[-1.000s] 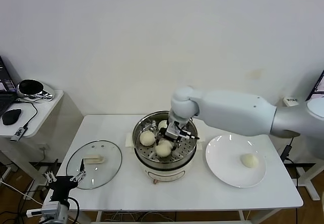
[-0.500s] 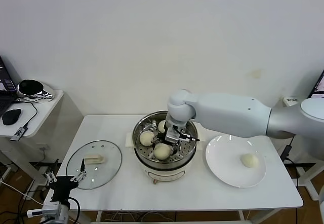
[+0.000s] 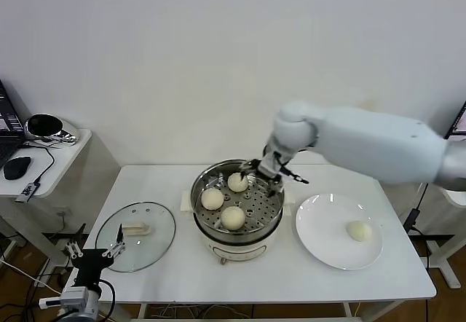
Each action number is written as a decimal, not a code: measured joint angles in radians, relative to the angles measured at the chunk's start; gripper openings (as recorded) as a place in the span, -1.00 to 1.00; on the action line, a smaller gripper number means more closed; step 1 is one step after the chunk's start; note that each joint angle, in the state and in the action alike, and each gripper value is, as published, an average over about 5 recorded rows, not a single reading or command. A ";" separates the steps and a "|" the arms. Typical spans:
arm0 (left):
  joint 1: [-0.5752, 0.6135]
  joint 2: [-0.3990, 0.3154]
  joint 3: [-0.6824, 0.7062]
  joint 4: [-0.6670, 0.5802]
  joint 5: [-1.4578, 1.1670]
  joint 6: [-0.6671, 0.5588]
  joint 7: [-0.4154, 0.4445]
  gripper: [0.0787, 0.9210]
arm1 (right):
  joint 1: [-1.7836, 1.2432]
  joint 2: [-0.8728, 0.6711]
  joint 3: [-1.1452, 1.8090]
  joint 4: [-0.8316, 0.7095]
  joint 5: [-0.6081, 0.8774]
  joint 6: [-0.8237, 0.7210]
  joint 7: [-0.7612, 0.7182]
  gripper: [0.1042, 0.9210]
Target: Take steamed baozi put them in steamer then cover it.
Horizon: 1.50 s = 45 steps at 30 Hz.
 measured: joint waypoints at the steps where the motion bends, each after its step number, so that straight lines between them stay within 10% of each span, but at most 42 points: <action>1: -0.001 0.002 0.002 0.001 0.000 -0.001 0.000 0.77 | 0.002 -0.031 0.003 0.015 0.008 -0.044 0.002 0.76; 20: -0.007 0.020 0.040 0.001 0.017 -0.008 0.000 0.77 | -0.468 -0.496 0.428 0.077 -0.144 -0.283 -0.007 0.76; 45: 0.014 0.016 0.013 0.015 0.018 -0.008 0.000 0.77 | -0.929 -0.345 0.836 -0.261 -0.380 -0.169 -0.016 0.76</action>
